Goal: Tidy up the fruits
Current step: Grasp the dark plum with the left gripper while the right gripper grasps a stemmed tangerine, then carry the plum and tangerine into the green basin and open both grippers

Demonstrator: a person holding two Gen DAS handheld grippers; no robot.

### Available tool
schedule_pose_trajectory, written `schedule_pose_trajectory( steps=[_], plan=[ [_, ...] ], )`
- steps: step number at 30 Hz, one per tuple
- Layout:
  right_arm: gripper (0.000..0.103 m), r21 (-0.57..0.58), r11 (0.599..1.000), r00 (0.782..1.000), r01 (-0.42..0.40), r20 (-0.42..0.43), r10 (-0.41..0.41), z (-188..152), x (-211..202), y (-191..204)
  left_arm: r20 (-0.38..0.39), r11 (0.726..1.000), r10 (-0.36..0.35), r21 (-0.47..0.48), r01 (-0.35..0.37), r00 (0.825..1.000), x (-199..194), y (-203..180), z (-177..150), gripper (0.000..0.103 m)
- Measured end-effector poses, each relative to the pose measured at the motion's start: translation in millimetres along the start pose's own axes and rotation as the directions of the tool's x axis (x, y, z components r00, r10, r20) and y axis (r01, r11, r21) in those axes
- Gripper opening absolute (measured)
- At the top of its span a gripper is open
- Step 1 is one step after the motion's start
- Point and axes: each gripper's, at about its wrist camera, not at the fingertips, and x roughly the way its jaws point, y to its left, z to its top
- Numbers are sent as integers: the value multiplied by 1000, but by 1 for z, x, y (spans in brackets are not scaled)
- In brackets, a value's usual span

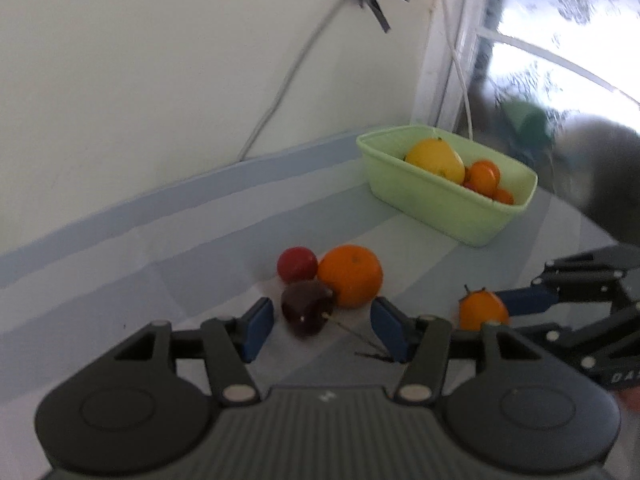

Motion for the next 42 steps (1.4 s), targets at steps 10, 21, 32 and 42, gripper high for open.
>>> schedule_pose_trajectory(
  steps=[10, 21, 32, 42],
  plan=[
    [33, -1, 1000, 1000, 2, 1, -2, 0, -2, 0, 24, 1000, 23, 19, -23, 999, -32, -29, -25, 30],
    [33, -22, 998, 998, 56, 40, -55, -22, -46, -8, 75, 997, -39, -60, 43, 996, -61, -99, -40, 31],
    [33, 55, 983, 965, 176, 188, -183, 0, -87, -64, 118, 987, -111, -103, 123, 987, -25, -113, 36, 31],
    [33, 150, 963, 950, 222, 189, -249, 70, -24, -156, 36, 958, -43, -283, 51, 998, 72, -61, 113, 31]
  ],
)
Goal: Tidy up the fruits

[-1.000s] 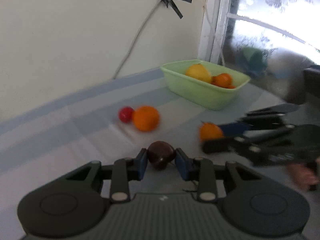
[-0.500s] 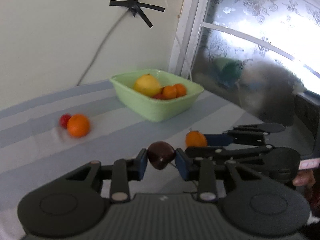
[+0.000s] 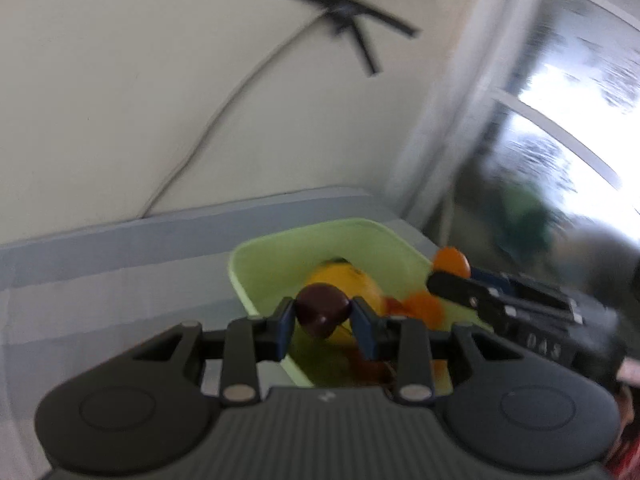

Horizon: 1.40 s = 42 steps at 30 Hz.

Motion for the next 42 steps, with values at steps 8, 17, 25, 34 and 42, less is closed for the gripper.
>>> schedule_pose_trajectory(
  steps=[8, 17, 25, 34, 42],
  plan=[
    [38, -64, 997, 999, 46, -25, -47, -7, 46, -9, -29, 998, 4, -57, -5, 1000, 35, 16, 18, 34],
    [49, -43, 997, 994, 60, 98, -55, -7, 22, -10, 101, 993, -61, -95, 71, 993, -22, 22, 21, 39],
    [50, -10, 992, 978, -122, 169, 122, -6, -35, 19, 298, 981, 80, -195, -21, 951, -149, 71, -49, 45],
    [49, -102, 938, 943, -331, -61, 326, -56, -39, 109, 193, 913, 302, -341, -225, 934, -159, 115, -143, 45],
    [49, -46, 959, 950, -281, -153, 271, -80, -37, 130, 189, 910, 377, -256, -325, 907, -146, 96, -151, 45]
  ],
)
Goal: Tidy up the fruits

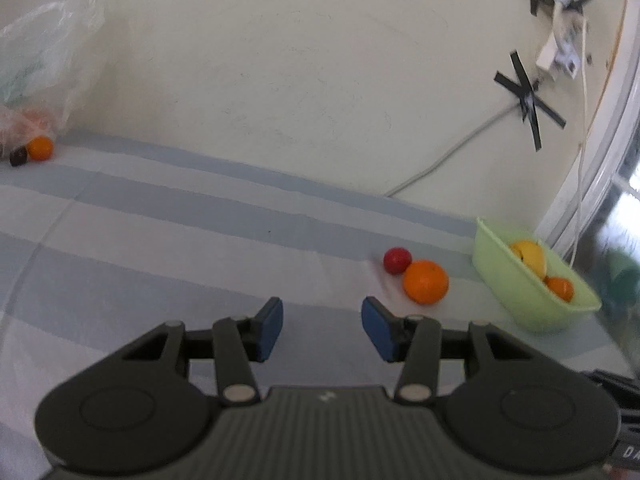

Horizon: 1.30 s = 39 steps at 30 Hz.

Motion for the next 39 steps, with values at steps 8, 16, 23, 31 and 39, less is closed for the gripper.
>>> schedule_pose_trajectory(
  steps=[8, 16, 23, 31, 39],
  plan=[
    [49, 132, 972, 977, 195, 58, -204, -19, -31, -11, 19, 995, -11, 102, 9, 1000, -20, -31, -18, 45],
    [50, 233, 933, 949, 273, 92, -300, -32, -46, -15, 42, 982, -5, 188, -3, 999, -30, -48, -28, 46],
    [50, 258, 918, 938, 303, 91, -335, -36, -51, -12, 56, 980, -17, 199, 5, 998, -33, -48, -30, 47],
    [50, 353, 879, 925, 322, 79, -371, -39, -54, -22, 76, 973, -39, 231, 20, 996, -38, -51, -32, 49],
    [50, 374, 858, 911, 353, 71, -406, -39, -53, -22, 85, 966, -54, 256, 31, 995, -40, -53, -33, 51]
  ],
)
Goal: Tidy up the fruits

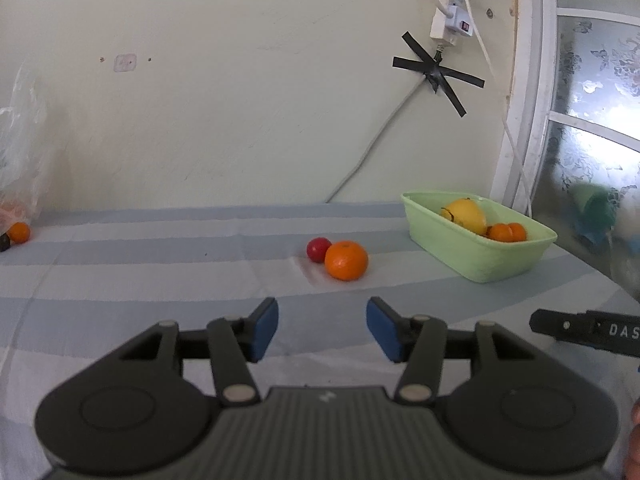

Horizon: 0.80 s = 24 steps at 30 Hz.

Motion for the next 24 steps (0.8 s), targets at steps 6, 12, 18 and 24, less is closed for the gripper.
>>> schedule_pose_trajectory(
  steps=[6, 12, 18, 24],
  plan=[
    [50, 3, 1000, 1000, 18, 10, -19, 0, -2, 0, 13, 1000, 2, 26, -3, 1000, -2, -4, -1, 56],
    [50, -3, 1000, 1000, 21, 15, -21, 0, -2, 0, 19, 999, 6, 39, -7, 1000, -3, -6, -1, 58],
    [50, -12, 1000, 1000, 19, 25, -19, -1, -4, 2, 26, 999, 2, 45, -3, 1000, -4, -7, -2, 58],
    [50, -24, 1000, 999, 19, 34, -19, -2, -5, 3, 20, 1000, -5, 30, 5, 1000, -3, -4, -1, 73]
  ],
)
